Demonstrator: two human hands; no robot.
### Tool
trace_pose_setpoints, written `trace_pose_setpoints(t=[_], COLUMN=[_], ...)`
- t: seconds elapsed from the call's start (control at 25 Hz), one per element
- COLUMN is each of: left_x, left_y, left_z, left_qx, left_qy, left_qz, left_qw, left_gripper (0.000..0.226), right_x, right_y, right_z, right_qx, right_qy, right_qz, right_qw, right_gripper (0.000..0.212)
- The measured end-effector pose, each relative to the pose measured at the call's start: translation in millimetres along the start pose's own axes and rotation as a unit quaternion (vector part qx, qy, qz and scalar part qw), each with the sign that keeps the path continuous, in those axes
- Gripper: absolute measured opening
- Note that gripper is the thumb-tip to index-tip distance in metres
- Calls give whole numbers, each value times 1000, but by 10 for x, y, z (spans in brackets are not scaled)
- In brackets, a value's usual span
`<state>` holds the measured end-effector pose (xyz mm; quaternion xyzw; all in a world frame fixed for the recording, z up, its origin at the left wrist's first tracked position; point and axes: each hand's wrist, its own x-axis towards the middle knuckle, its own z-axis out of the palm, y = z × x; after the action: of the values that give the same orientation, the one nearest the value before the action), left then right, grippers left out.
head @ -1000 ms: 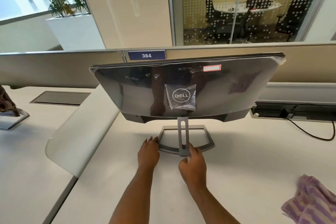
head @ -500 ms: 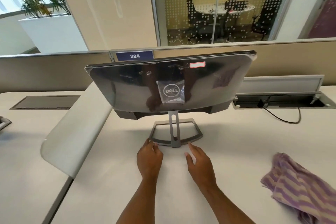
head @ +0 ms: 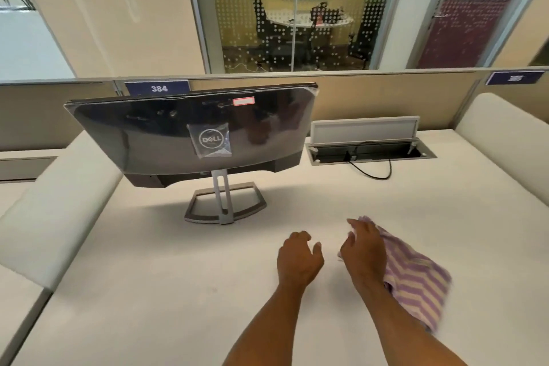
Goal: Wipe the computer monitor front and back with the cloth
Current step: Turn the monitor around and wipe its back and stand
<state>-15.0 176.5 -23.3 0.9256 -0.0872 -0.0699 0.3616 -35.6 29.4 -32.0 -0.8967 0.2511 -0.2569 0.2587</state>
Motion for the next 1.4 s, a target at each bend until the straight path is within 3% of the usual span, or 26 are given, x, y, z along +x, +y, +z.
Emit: trace_pose_setpoints(t=[0.2,0.4,0.56,0.64,0.72,0.88,0.96,1.16,1.28,1.4], left_x=[-48,-57,-12,41,84,135,144,199,212,240], left_y=[424,715,810,802,770,671,628,529,488,393], left_z=[447,762,760,735,707,619,516,300,194,120], left_qx=[33,66,76,28,-28,-81,-103,-189,-226,-215], left_qy=[-112,-132,-91,-79,-87,-81,-55,16,39,54], left_qz=[17,27,-8,-70,-121,-130,-135,-196,-215,-226], left_qw=[993,989,993,994,988,985,984,962,949,949], left_gripper=[62,71,68,73,71,27,16,23,46,55], right_x=[-33,-60,29,14,-41,-90,-82,-94,-128,-90], right_y=[580,1009,1038,1057,1035,804,689,265,42,-16], right_z=[-426,-525,-565,-524,-465,-402,-321,-139,-95,-14], right_qx=[-176,-254,-240,-143,-31,78,86,92,130,53], right_qy=[-52,-115,-129,-115,-97,-81,-89,-147,-141,-155], right_qz=[159,257,199,168,153,183,185,119,141,167], right_qw=[970,925,941,969,983,977,975,978,971,972], right_gripper=[71,100,75,57,53,64,56,34,37,42])
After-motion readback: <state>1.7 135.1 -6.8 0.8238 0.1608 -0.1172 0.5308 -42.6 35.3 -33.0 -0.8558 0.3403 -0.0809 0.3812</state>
